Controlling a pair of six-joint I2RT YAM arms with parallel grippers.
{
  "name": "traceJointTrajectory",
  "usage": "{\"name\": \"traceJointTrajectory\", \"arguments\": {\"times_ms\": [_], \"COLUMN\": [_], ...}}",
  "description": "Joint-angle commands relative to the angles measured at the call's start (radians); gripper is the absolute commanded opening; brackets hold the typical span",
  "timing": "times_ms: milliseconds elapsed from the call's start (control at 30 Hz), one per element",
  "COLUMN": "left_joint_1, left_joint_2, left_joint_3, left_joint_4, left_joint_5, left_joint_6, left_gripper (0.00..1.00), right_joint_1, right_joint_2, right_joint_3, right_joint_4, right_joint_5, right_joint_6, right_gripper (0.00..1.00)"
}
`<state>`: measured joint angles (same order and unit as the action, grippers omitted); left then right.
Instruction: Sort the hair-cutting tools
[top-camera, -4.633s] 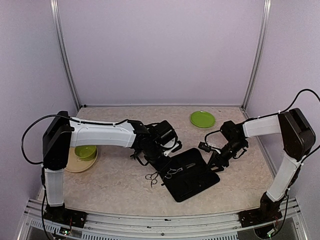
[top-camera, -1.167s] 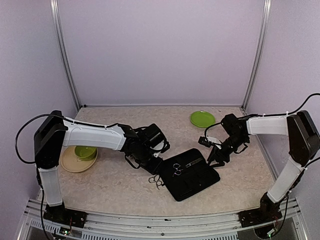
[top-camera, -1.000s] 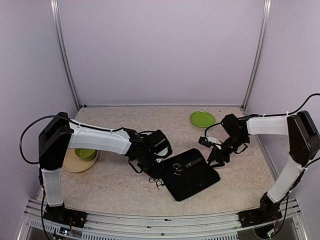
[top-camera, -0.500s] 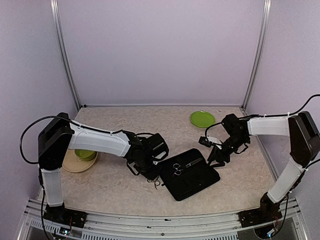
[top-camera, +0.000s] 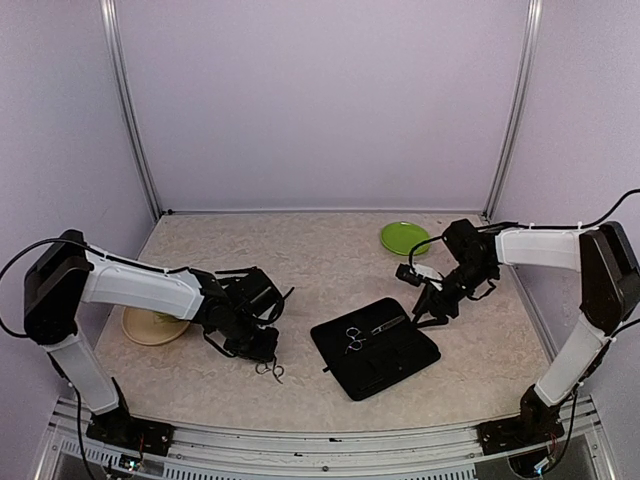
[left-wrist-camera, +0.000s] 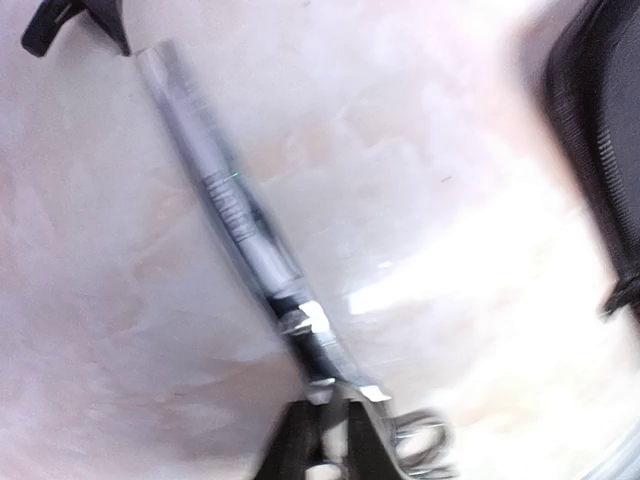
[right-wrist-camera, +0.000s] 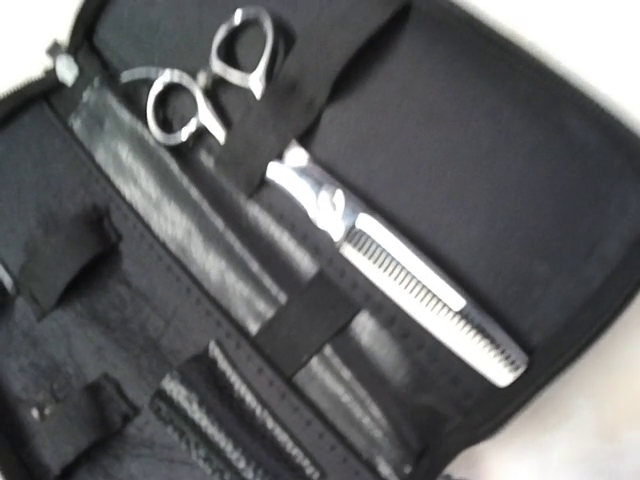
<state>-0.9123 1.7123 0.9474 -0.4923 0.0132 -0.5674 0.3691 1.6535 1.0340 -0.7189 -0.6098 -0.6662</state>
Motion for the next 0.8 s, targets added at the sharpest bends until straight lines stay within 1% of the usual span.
{"name": "traceJointTrajectory", "arguments": {"times_ms": [0, 67, 100, 167, 267, 433, 533, 667, 767], "left_joint_1": [-0.032, -0.086, -0.111, -0.146, -0.137, -0.045, 0.052, 0.173, 0.242], "left_joint_2": [0.018, 0.065, 0.087, 0.123, 0.109, -0.015, -0.090, -0.146, -0.187], "left_joint_3": [-0.011, 0.066, 0.111, 0.199, 0.242, 0.233, 0.235, 0.236, 0.221], "left_joint_4": [0.110, 0.119, 0.101, 0.041, -0.006, -0.067, -0.080, -0.047, 0.010], "left_joint_5": [0.149, 0.211, 0.216, 0.197, 0.164, 0.129, 0.091, 0.025, -0.024], "left_joint_6": [-0.152, -0.134, -0.116, -0.084, -0.074, -0.033, 0.014, 0.065, 0.059], "left_gripper": [0.26, 0.32, 0.35, 0.40, 0.42, 0.43, 0.44, 0.45, 0.45], "right_joint_1": [0.026, 0.042, 0.050, 0.071, 0.117, 0.235, 0.336, 0.468, 0.559], "right_joint_2": [0.015, 0.025, 0.029, 0.036, 0.049, 0.079, 0.117, 0.191, 0.225], "right_joint_3": [0.072, 0.096, 0.107, 0.129, 0.168, 0.211, 0.245, 0.304, 0.292], "right_joint_4": [-0.031, -0.040, -0.044, -0.053, -0.069, -0.073, -0.050, 0.019, 0.109], "right_joint_5": [-0.019, -0.018, -0.014, -0.005, 0.018, 0.054, 0.080, 0.109, 0.174], "right_joint_6": [0.008, 0.011, 0.013, 0.018, 0.031, 0.069, 0.109, 0.193, 0.243], "right_gripper": [0.50, 0.49, 0.49, 0.49, 0.49, 0.48, 0.45, 0.40, 0.38]}}
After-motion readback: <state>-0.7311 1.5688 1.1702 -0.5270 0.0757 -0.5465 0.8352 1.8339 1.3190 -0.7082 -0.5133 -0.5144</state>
